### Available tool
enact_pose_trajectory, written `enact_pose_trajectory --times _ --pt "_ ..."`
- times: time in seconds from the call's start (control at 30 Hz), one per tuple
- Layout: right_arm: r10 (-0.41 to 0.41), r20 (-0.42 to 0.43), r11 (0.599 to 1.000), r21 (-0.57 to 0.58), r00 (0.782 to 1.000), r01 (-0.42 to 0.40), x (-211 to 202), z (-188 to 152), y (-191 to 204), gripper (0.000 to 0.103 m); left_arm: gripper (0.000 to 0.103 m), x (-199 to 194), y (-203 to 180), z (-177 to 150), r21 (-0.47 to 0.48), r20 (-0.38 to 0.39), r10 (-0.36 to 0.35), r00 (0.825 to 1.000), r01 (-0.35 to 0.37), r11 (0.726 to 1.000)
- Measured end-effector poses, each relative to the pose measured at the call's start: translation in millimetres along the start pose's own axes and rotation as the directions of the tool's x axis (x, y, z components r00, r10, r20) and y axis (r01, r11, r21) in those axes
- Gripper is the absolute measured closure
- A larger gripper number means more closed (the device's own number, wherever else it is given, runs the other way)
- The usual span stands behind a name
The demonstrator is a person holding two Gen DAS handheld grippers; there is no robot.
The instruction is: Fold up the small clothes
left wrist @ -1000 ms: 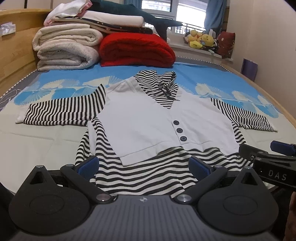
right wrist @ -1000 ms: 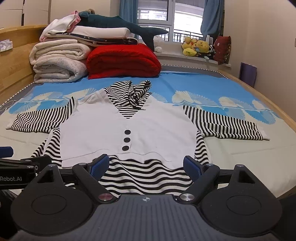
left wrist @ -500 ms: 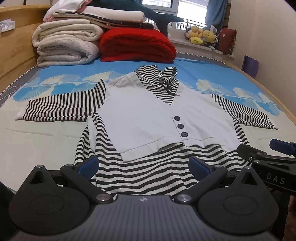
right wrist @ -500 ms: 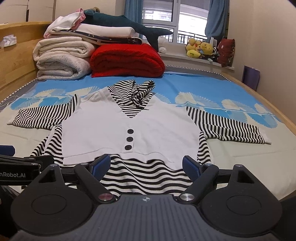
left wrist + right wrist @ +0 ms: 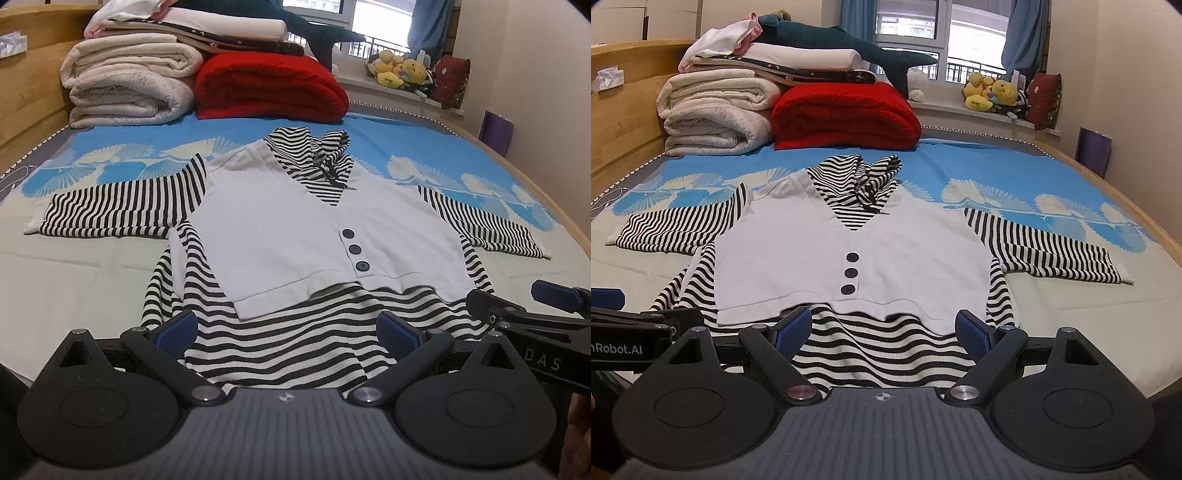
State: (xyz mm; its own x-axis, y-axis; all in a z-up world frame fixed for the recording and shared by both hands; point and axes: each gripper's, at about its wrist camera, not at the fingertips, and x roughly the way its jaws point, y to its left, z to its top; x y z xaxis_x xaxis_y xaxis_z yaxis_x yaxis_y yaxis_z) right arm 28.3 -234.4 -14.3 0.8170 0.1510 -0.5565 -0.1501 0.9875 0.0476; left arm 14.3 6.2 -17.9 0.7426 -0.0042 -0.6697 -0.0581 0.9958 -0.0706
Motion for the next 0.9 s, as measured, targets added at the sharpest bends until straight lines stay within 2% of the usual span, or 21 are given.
enact_pose_trajectory --times 0.9 --pt "-0.001 -0.007 1.0 0.007 1.0 0.001 2.6 -1.9 1.0 0.017 0.0 0.4 0.4 0.6 -0.005 -0.002 -0.002 1.0 0.002 1.0"
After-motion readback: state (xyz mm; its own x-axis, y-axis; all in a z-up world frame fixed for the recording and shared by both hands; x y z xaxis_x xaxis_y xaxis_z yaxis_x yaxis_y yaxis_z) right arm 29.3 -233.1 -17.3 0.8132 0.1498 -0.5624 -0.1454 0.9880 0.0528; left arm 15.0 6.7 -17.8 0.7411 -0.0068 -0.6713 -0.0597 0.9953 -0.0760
